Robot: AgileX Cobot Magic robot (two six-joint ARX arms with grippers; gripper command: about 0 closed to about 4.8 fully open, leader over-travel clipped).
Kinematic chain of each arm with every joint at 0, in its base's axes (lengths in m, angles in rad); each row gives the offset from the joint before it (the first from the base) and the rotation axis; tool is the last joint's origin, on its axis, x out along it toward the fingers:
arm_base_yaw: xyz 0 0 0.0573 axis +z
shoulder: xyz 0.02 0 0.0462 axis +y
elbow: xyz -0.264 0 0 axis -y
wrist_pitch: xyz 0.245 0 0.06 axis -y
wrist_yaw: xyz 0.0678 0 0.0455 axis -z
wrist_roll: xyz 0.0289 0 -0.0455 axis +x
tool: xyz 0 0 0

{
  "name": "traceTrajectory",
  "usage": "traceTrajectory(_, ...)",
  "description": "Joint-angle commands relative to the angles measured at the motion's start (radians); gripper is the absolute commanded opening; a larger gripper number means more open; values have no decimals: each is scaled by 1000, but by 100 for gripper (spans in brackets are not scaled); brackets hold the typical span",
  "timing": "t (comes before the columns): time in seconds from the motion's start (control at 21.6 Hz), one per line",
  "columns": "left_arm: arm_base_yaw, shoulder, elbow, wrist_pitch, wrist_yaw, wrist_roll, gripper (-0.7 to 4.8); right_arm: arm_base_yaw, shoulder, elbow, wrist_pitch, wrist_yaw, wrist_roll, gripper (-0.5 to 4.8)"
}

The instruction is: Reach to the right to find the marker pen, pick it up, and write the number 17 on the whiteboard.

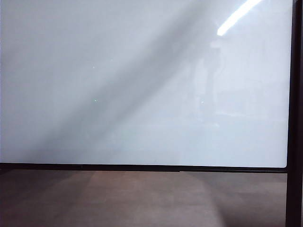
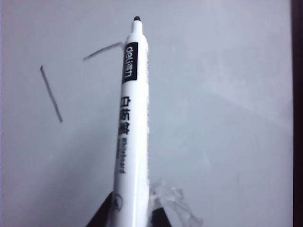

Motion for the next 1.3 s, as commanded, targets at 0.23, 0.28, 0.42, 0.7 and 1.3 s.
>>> traceTrajectory(0.23,16,-13,-89,148,2,2,-5,2,-116,4,-211,-47,2,-4)
traceTrajectory(0.28,27,-24,-149,223,4,2,-5,2,-127,4,-237,-48,2,-4)
traceTrajectory(0.42,67,-103,-314,231,4,2,-5,2,-177,4,-333,-75,2,-4)
traceTrajectory(0.7,127,-242,-518,220,1,2,-5,3,-229,-4,-392,-104,2,-4)
traceTrajectory(1.3,177,-317,-686,175,1,2,-5,49,-274,-46,-421,-113,25,-4)
